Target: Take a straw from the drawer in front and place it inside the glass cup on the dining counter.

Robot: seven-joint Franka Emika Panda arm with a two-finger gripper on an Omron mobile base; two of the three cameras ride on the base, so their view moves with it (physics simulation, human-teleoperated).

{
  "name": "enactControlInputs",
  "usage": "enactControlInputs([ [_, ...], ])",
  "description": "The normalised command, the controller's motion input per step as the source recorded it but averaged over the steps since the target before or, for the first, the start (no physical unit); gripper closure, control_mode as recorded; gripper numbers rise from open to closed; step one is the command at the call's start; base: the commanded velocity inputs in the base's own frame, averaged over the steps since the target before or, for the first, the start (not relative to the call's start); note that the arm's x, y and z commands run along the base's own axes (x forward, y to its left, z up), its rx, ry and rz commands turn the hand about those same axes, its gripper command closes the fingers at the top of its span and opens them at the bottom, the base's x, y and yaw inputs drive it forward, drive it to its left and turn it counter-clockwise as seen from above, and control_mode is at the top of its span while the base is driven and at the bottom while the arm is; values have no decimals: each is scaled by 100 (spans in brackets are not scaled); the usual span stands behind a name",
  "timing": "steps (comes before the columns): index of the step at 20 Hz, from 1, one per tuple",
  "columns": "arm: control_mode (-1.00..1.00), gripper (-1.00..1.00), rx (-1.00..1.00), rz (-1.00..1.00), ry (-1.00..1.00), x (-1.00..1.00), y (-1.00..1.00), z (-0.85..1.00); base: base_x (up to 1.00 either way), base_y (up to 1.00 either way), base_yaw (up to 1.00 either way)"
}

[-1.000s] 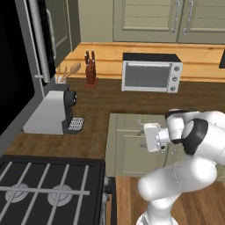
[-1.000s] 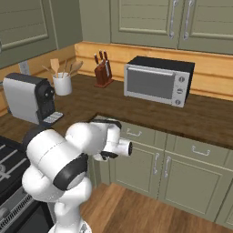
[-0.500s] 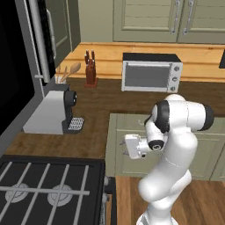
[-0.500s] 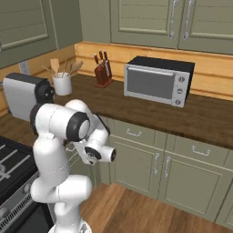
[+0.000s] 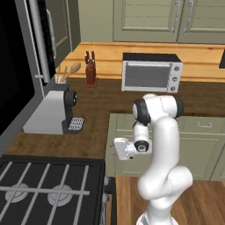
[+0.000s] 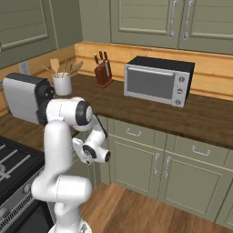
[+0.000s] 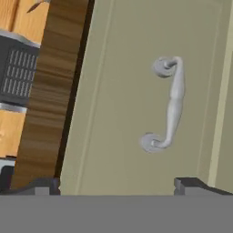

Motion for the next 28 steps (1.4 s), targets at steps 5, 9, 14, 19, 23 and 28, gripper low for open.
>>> enactControlInputs([
  [5, -100, -100, 0, 1, 0, 65, 0, -47, 0, 0, 0],
  [9, -100, -100, 0, 1, 0, 67, 4, -43, 0, 0, 0],
  [14, -100, -100, 0, 0, 0, 39, 36, -33, 0, 0, 0],
  [19, -100, -100, 0, 0, 0, 50, 36, -40, 0, 0, 0],
  [23, -100, -100, 0, 0, 0, 39, 23, -45, 0, 0, 0],
  [28, -100, -100, 0, 0, 0, 11, 34, -34, 0, 0, 0],
])
